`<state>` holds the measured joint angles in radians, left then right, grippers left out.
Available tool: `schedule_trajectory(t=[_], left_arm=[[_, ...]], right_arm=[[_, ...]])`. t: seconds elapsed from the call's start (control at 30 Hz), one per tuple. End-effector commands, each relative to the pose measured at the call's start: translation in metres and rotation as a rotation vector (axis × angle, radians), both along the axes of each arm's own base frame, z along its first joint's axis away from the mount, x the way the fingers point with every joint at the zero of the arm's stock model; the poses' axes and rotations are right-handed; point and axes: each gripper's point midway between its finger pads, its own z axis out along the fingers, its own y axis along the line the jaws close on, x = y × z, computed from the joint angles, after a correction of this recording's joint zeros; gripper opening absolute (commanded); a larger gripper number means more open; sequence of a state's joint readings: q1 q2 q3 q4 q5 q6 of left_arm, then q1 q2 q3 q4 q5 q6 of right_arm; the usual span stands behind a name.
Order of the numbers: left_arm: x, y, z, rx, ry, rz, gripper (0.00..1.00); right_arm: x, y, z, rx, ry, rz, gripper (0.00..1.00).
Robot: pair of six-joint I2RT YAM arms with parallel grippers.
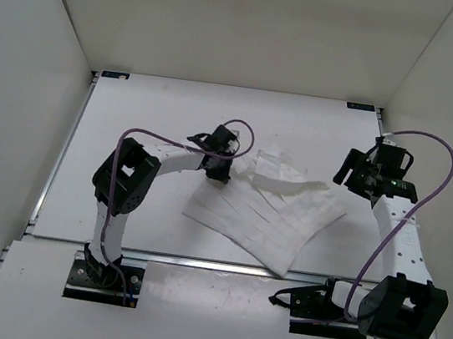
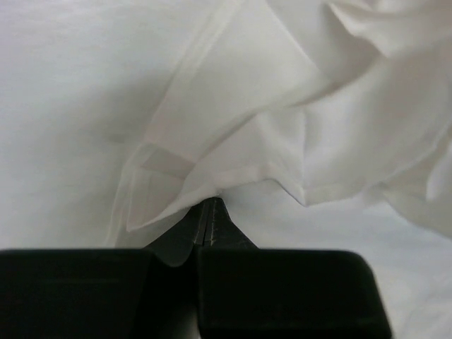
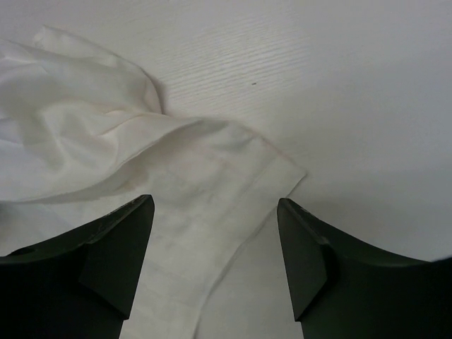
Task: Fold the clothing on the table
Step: Move the skirt to the center of the board, then flatten the skirt out
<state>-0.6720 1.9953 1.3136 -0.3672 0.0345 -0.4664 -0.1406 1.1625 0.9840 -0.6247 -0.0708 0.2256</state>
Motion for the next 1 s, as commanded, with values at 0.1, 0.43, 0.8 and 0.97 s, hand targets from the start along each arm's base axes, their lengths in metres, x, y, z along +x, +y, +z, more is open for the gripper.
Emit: schedule_trajectory(t=[0.1,0.43,0.8,0.97], left_arm=[[0.059,0.126,-0.015,0.176,0.033,0.241,0.0],[0.115,0.119,0.056,0.166,-0.096,0.262,0.0],[0.0,0.08,0.104,-0.121,-0.006,0.134,0.89],[-0.057,0.062,0.09,-0.246,0.075,0.113,0.89]], right_arm=[[0.031,0.042,0.011,0.054,-0.051,0.141,0.74],[0.039,0.078,-0.015,0.107,0.01,0.268,0.88],[0.022,0.119,-0.086,0.192,0.193,0.406,0.85],[0.012,0.124,-0.098,0.236,0.205,0.426,0.78]])
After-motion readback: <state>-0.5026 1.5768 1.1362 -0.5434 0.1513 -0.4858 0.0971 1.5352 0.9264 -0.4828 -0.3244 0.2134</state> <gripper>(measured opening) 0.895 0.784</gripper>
